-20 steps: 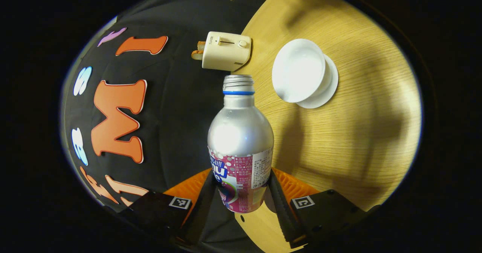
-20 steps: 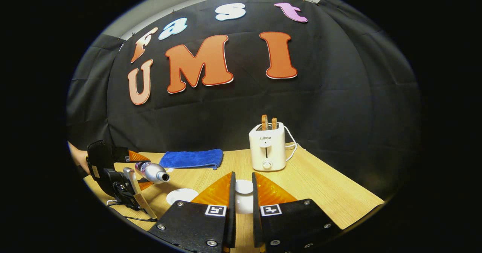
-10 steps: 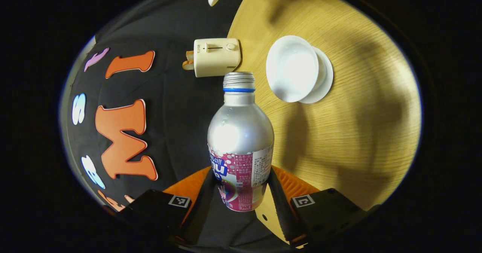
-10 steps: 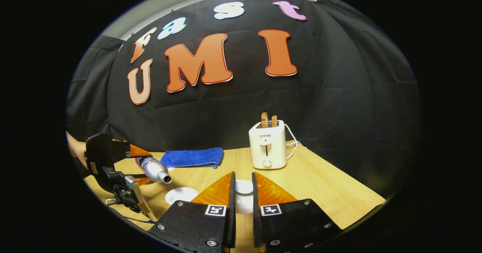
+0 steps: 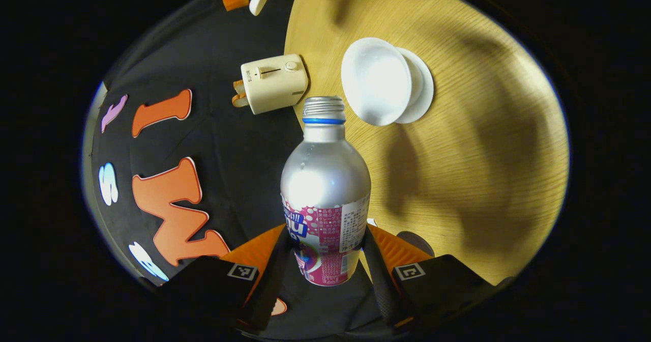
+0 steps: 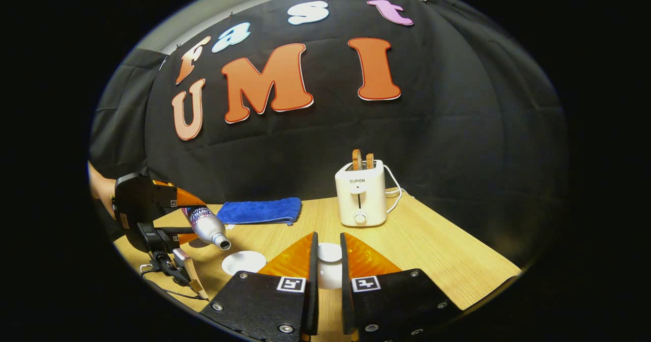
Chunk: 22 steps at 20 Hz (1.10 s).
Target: Open the teacup lid with one hand, grasp the water bottle and pour water into the teacup with the other hand; after pouring, place the water bottle on the coaster and then close the teacup lid.
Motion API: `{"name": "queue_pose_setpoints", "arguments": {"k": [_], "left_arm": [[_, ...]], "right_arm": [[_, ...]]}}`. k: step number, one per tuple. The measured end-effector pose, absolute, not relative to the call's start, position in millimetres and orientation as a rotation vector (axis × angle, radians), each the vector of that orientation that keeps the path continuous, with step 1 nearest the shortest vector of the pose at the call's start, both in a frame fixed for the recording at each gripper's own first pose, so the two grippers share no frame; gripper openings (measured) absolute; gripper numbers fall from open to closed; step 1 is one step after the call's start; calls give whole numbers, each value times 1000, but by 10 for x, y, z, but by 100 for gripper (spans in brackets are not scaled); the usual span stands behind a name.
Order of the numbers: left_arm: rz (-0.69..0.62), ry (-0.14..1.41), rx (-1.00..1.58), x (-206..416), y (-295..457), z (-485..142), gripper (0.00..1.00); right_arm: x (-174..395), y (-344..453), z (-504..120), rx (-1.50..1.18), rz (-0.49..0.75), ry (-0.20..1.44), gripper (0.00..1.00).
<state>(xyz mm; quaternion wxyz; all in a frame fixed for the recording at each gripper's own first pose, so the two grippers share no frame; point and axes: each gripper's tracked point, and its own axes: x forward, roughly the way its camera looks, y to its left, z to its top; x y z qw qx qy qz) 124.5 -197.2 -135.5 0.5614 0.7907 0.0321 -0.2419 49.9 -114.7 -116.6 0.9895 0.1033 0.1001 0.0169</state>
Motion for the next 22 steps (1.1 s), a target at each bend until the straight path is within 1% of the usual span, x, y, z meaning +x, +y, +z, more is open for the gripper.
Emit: {"name": "queue_pose_setpoints", "arguments": {"k": [8,22], "left_arm": [[-563,58,1935,1321,-1975,-1245,83],[-483,5,2019,1445,-1816,-700,83]], "right_arm": [[480,-1160,-1169,207,34,202,18],[535,-1062,-1138,193,58,200,19]]}}
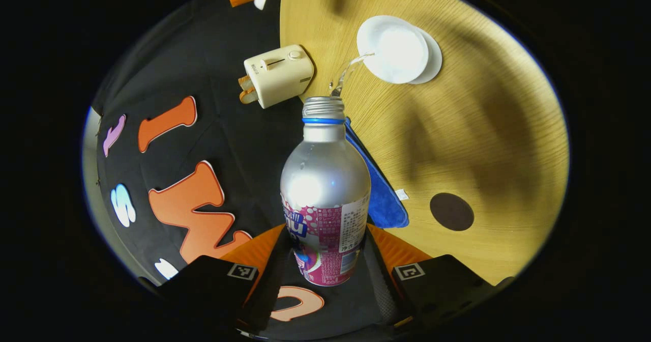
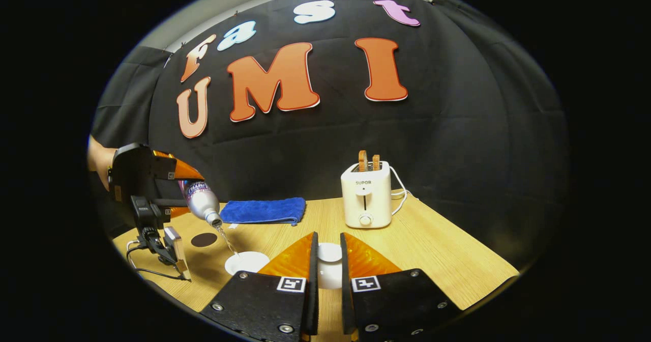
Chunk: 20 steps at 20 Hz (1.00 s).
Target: Open the teacup lid with one hand, grasp the water bottle and pour water into the teacup with the other hand; after pouring, place the water bottle on the coaster and then close the teacup lid.
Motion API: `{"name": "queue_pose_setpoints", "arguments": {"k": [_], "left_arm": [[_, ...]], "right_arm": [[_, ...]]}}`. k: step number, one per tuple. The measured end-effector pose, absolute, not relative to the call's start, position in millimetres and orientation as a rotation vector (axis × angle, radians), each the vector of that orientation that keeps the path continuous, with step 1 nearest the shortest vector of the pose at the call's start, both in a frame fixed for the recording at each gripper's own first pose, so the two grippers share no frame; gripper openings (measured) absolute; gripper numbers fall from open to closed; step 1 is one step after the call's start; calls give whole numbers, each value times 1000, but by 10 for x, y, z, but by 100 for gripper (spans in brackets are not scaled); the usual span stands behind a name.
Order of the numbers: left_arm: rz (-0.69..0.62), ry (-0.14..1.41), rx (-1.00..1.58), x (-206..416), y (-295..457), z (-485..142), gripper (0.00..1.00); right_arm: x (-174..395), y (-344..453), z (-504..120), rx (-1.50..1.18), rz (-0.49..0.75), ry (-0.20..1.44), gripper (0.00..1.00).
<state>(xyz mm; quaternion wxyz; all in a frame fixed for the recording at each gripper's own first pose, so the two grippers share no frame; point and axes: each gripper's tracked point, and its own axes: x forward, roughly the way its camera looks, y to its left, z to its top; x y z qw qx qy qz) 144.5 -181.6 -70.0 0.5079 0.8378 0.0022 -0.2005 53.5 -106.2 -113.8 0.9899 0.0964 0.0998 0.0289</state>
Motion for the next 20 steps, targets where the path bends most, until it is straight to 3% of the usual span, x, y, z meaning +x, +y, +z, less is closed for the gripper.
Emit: {"name": "queue_pose_setpoints", "arguments": {"k": [20], "left_arm": [[-514,-108,2165,1396,-2143,-694,83]], "right_arm": [[527,-1019,-1174,185,76,207,19]]}}
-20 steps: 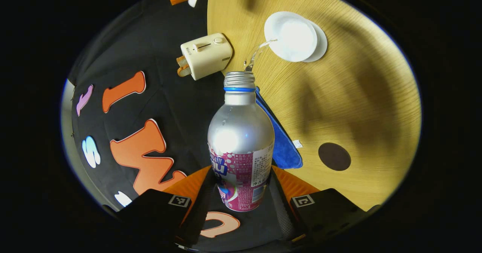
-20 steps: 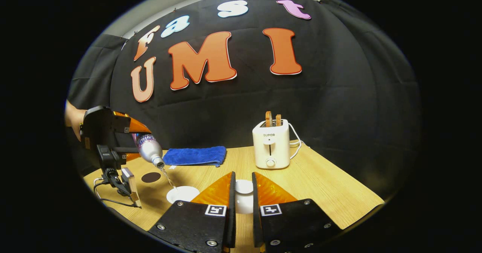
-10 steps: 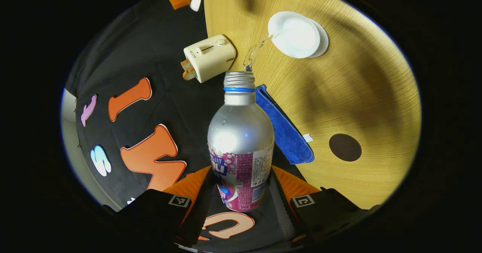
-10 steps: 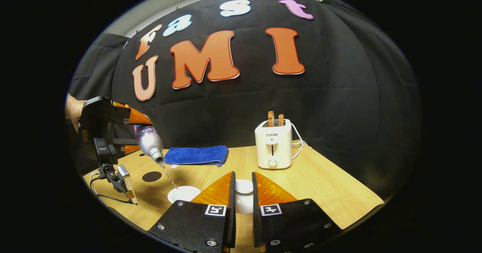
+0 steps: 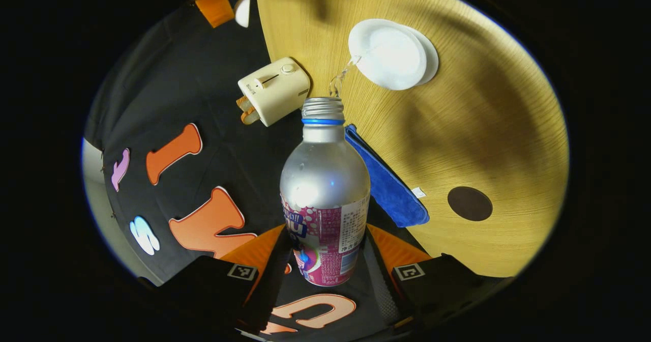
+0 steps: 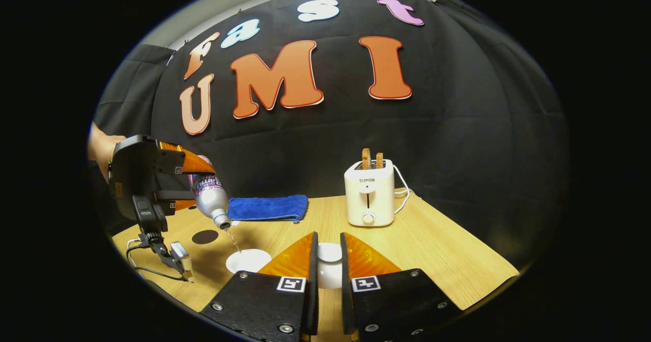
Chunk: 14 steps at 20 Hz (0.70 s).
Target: Open the teacup lid with one hand, grasp the water bottle and pour water into the teacup with the other hand; after pouring, place the water bottle on the coaster and then close the teacup lid.
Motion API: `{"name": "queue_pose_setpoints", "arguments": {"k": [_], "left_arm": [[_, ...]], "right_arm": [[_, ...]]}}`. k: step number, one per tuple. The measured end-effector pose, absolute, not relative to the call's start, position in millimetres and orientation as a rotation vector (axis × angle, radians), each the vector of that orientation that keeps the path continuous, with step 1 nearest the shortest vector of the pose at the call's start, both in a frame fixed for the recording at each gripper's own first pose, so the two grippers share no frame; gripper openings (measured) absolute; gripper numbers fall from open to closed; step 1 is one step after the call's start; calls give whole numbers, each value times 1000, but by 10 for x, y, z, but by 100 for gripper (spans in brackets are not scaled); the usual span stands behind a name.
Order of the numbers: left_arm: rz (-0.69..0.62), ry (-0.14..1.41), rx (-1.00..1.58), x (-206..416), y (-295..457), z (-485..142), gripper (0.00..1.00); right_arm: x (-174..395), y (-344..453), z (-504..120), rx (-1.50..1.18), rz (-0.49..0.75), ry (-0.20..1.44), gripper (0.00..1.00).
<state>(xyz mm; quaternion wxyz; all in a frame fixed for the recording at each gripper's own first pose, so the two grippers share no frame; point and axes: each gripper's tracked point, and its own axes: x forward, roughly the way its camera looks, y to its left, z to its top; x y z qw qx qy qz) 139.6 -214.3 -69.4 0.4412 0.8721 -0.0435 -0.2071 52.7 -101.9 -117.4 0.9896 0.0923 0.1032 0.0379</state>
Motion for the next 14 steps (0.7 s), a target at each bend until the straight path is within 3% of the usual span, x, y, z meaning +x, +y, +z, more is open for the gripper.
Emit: {"name": "queue_pose_setpoints", "arguments": {"k": [14], "left_arm": [[-502,-165,2254,1334,-2263,-648,83]], "right_arm": [[532,-919,-1212,160,101,213,18]]}}
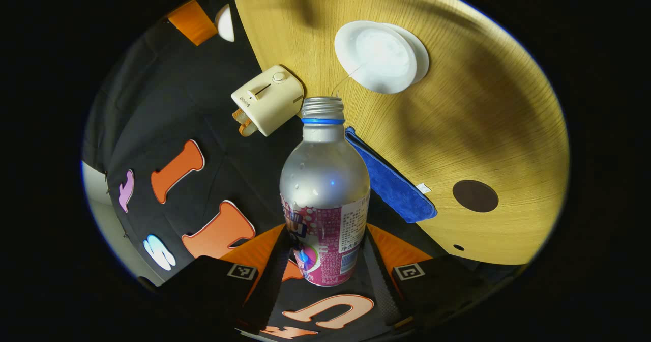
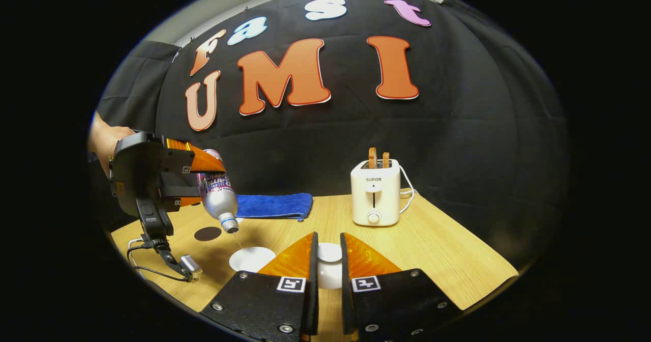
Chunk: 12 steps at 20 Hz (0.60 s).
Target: Open the teacup lid with one hand, grasp the water bottle and pour water into the teacup with the other hand; after pouring, place the water bottle on the coaster and then close the teacup lid.
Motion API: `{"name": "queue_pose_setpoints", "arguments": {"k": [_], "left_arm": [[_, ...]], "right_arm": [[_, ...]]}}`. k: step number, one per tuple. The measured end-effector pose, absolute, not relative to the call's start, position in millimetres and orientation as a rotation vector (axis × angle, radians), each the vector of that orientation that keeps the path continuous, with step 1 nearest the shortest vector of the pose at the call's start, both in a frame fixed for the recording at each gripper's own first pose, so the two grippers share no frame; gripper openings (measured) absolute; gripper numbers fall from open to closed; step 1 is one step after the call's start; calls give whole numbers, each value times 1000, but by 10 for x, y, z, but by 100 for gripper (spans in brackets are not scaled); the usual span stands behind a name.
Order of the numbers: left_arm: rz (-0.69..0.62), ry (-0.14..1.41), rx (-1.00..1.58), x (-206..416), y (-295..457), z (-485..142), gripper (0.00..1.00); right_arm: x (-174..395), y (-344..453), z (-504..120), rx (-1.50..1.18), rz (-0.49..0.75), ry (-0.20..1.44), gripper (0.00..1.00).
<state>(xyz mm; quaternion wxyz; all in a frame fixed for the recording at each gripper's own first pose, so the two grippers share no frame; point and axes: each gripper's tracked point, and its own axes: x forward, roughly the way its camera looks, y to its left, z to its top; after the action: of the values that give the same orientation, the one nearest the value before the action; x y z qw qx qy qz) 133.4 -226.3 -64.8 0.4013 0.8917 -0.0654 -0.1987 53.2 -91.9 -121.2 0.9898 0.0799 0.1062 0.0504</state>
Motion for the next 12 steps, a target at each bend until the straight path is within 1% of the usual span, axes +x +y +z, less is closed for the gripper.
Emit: {"name": "queue_pose_setpoints", "arguments": {"k": [9,12], "left_arm": [[-485,-188,2224,1284,-2252,-553,83],[-494,-189,2141,1281,-2239,-552,82]], "right_arm": [[552,-868,-1201,162,105,219,18],[546,-807,-1188,171,115,221,18]]}}
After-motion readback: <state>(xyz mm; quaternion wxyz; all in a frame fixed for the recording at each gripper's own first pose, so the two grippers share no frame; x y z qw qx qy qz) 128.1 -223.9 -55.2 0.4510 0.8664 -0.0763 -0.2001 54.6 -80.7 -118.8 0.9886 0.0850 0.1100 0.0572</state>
